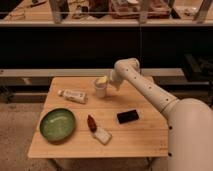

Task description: Place the ceramic cup in the ceramic bowl

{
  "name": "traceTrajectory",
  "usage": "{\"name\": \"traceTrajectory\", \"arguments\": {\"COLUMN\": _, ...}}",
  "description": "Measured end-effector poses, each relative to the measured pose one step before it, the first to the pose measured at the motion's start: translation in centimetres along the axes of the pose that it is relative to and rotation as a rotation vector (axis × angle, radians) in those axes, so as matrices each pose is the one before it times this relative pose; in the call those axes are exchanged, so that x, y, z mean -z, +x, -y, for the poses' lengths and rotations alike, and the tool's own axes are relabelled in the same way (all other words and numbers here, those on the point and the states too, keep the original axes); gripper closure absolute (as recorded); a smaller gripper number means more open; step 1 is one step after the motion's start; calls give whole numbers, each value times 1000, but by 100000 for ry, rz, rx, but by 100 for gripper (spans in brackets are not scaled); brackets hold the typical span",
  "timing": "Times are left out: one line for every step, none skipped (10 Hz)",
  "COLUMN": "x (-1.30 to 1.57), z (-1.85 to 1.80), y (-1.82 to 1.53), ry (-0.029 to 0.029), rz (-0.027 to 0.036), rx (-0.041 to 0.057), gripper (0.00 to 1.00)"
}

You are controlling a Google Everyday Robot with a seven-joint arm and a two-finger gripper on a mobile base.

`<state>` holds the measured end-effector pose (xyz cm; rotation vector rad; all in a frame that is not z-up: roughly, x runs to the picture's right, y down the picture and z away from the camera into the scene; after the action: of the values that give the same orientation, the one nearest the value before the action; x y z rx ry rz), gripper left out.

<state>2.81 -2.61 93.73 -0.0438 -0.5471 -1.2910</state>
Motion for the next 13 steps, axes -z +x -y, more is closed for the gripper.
{"name": "traceTrajectory", "arguments": {"x": -402, "z": -1, "y": 38, "ry": -1007, "rz": 375, "rx": -861, "gripper": 20}}
{"name": "traceTrajectory", "arguments": {"x": -489, "z": 34, "y": 22, "ry": -1203, "rz": 528, "rx": -883, "gripper": 20}}
{"name": "traceTrajectory", "arguments": {"x": -344, "z": -26, "y": -10, "ry": -533, "rz": 334, "rx": -433, "gripper": 23}}
{"name": "traceTrajectory", "arguments": {"x": -107, "z": -150, "y": -175, "ry": 1391, "rz": -622, "rx": 1381, "gripper": 28}}
{"name": "traceTrajectory", "arguments": {"x": 51, "z": -599, "y": -312, "ry": 3035, "rz": -528, "rx": 3053, "gripper": 38}}
{"name": "traceTrajectory", "arguments": {"x": -24, "z": 121, "y": 47, "ry": 640, "rz": 563, "rx": 1023, "gripper": 51}}
{"name": "traceTrajectory", "arguments": {"x": -170, "z": 310, "y": 66, "ry": -2185, "rz": 224, "rx": -1970, "gripper": 57}}
{"name": "traceTrajectory", "arguments": {"x": -452, "z": 880, "y": -196, "ry": -1035, "rz": 710, "rx": -627, "gripper": 59}}
{"name": "traceTrajectory", "arguments": {"x": -352, "z": 98, "y": -58, "ry": -118, "rz": 332, "rx": -180, "gripper": 59}}
{"name": "traceTrajectory", "arguments": {"x": 231, "z": 62, "y": -77, "ry": 1349, "rz": 22, "rx": 1600, "gripper": 59}}
{"name": "traceTrajectory", "arguments": {"x": 459, "z": -175, "y": -184, "ry": 828, "rz": -160, "rx": 995, "gripper": 59}}
{"name": "traceTrajectory", "arguments": {"x": 210, "z": -698, "y": -293, "ry": -480, "rz": -1142, "rx": 1859, "gripper": 67}}
{"name": "traceTrajectory", "arguments": {"x": -245, "z": -150, "y": -65, "ry": 464, "rz": -466, "rx": 1732, "gripper": 75}}
